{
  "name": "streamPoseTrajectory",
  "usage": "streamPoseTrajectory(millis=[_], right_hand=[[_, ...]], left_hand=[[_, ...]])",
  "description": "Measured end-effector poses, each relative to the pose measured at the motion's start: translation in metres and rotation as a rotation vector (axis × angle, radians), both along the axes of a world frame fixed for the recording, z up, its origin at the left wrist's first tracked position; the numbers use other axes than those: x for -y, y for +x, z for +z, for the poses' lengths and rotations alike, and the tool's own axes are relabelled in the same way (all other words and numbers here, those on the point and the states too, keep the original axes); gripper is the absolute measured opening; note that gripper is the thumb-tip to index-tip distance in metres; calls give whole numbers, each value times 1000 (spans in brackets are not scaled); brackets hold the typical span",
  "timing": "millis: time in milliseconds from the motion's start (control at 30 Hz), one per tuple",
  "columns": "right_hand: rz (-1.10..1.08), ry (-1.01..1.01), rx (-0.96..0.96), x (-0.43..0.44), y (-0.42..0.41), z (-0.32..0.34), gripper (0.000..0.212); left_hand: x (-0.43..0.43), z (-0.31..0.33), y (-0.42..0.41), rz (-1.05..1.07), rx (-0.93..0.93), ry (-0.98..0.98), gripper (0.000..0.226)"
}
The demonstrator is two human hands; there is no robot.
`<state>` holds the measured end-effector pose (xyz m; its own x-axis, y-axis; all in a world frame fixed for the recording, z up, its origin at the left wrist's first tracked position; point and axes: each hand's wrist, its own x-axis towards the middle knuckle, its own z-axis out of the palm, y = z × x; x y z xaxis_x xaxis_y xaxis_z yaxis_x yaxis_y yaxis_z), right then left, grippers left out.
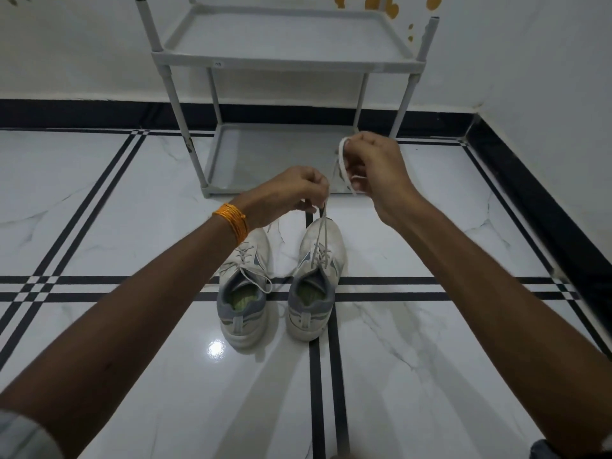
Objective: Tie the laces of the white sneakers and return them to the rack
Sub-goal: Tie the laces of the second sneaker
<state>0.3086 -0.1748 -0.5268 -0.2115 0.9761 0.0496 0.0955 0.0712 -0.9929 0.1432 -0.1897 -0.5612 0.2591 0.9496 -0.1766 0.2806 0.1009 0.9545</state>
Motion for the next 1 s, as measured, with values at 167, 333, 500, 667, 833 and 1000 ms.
streamPoseTrajectory(millis=[167, 333, 500, 667, 833, 1000], right_hand=[[131, -52, -275, -5, -19, 12, 10], [-73, -356, -565, -23, -16, -14, 11], [-134, -609, -535, -28, -14, -47, 17], [-128, -544, -194, -20, -11, -63, 11], [72, -123, 263, 9, -13, -35, 30], [241, -167, 449, 5, -2, -22, 38]], left_hand=[[3, -23, 27, 335, -422, 463, 40], [12, -32, 30, 425, -548, 791, 24], [13, -34, 20, 196, -757, 983, 11], [-5, -6, -1, 161, -337, -159, 19], [-5, 4, -3, 151, 32, -354, 24], [-3, -6, -3, 187, 261, -344, 29]])
